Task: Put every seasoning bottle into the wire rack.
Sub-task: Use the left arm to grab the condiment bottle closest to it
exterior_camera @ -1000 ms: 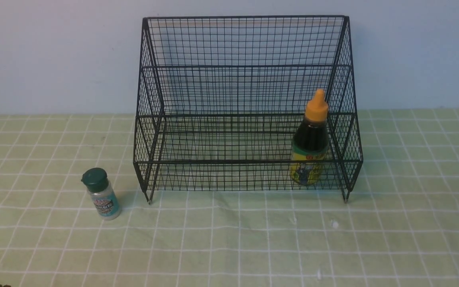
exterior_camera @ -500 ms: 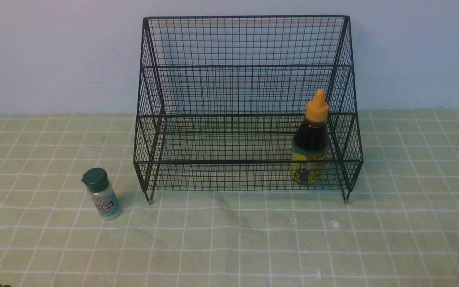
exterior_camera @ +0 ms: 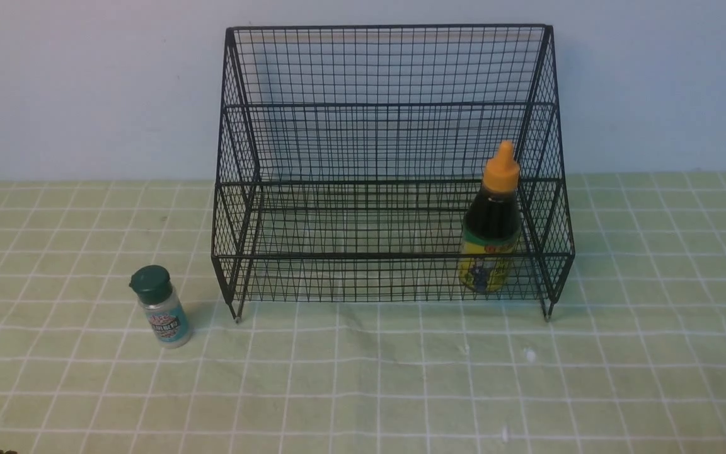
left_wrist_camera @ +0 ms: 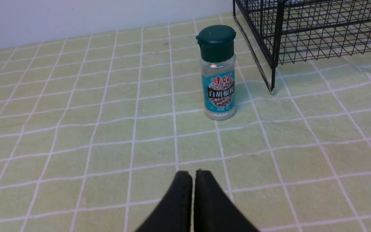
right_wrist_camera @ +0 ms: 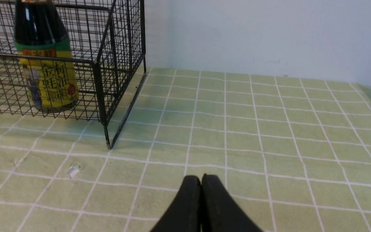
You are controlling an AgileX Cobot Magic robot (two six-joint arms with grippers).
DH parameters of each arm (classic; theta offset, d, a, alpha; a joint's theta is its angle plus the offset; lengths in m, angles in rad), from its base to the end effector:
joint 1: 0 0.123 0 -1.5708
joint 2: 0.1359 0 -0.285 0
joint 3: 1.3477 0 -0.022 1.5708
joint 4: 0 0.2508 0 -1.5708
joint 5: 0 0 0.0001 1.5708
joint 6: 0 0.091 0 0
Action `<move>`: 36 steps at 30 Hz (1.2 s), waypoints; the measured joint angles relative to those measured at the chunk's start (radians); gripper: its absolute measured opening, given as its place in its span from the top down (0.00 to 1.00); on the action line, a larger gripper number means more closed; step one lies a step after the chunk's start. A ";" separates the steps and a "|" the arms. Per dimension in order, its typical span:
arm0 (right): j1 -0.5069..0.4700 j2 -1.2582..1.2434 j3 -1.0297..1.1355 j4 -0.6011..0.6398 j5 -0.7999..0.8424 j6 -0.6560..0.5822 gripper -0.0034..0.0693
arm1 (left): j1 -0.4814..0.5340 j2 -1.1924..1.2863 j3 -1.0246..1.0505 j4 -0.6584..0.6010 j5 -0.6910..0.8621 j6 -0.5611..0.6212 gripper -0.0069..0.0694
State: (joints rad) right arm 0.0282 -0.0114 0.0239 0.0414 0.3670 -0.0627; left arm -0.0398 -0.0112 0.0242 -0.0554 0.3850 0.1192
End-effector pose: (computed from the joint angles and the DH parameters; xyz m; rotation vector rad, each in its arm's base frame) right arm 0.0527 0.0028 0.1728 -0.0589 1.8619 0.0167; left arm 0.0522 -0.0040 0.1711 0.1154 1.8775 -0.0003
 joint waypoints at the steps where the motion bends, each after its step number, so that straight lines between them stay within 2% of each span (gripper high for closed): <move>1: 0.000 0.000 0.000 0.000 0.000 0.000 0.97 | 0.000 0.000 0.000 0.000 0.000 0.000 0.92; 20: 0.000 0.000 0.000 0.000 0.000 0.002 0.97 | 0.000 0.000 0.003 0.022 -0.016 0.001 0.92; 23: 0.000 0.000 0.000 0.000 0.000 0.002 0.97 | 0.000 0.000 0.006 -0.006 -0.095 -0.027 0.92; 28: 0.000 0.000 0.000 0.000 0.000 0.002 0.97 | 0.000 0.000 0.006 -0.170 -0.364 -0.097 0.92; 34: 0.000 0.000 0.000 0.000 0.000 0.002 0.97 | 0.000 0.000 0.005 -0.299 -0.668 -0.133 0.92; 36: 0.000 0.000 0.000 0.000 0.000 0.002 0.97 | 0.000 0.000 -0.024 -0.323 -0.677 -0.134 0.92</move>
State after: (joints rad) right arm 0.0282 -0.0114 0.0239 0.0414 0.3673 -0.0608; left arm -0.0398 -0.0112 0.0000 -0.3788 -0.2924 -0.0151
